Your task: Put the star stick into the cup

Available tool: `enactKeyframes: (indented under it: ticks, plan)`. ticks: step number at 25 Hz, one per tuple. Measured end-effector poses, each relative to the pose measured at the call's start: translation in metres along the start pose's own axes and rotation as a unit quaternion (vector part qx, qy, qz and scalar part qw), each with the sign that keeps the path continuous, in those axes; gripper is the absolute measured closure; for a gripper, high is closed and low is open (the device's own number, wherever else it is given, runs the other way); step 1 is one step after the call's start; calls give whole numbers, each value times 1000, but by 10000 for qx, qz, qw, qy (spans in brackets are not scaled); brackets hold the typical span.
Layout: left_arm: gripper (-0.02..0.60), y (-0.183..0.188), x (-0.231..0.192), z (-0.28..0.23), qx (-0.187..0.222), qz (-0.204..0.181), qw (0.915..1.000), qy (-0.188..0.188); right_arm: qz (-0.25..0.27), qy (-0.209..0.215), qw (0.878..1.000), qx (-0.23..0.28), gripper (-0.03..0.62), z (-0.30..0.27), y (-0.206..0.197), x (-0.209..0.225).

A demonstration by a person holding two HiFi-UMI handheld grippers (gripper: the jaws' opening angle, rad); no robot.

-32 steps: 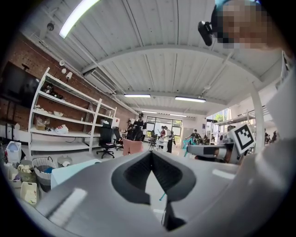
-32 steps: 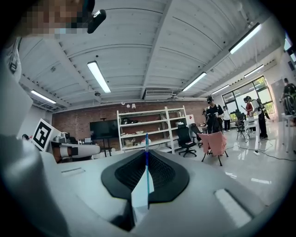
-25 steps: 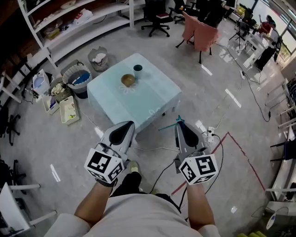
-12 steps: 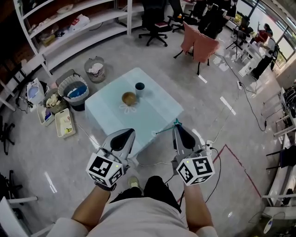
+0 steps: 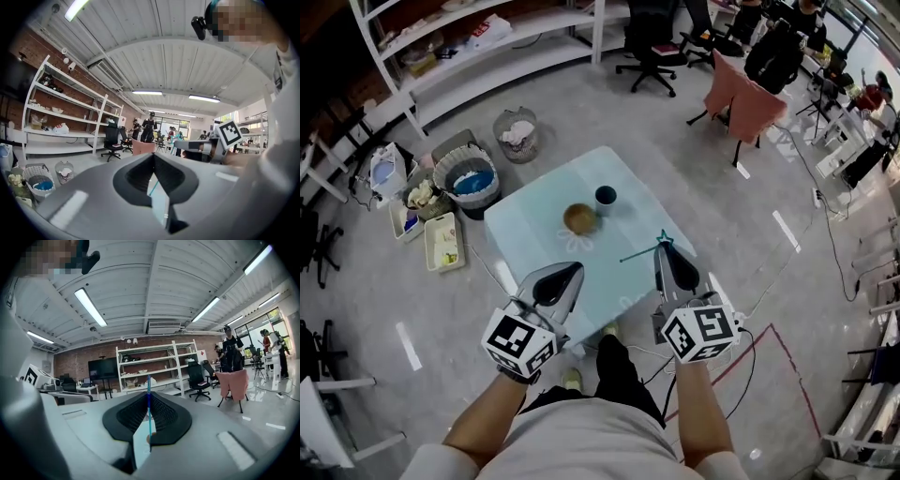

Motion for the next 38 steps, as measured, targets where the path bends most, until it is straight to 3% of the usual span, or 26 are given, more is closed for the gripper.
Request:
enactKeyframes:
  ticks: [9,20,38]
  plan:
    - [575,0,-56,-90,-86,74,9989,455,-71,533,9979,-354,568,-120,7,55]
    - [575,-43,-107,-171,-350,254,9960,788,47,902,9937,-668,568,-240,-29,110]
    - [575,-109,-151,-190,-729,654,9884,1159,274,1108,9810,-1567,566,-322,-153,129]
Point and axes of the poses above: the fingertips, and each gripper's own axes: z backward along the fingers, x to its right, y out of its top, the point moved 3 cm from there along z, backward along the fingers, and after that the axes turned 8 degrees about -z, right-handed, at the moved point
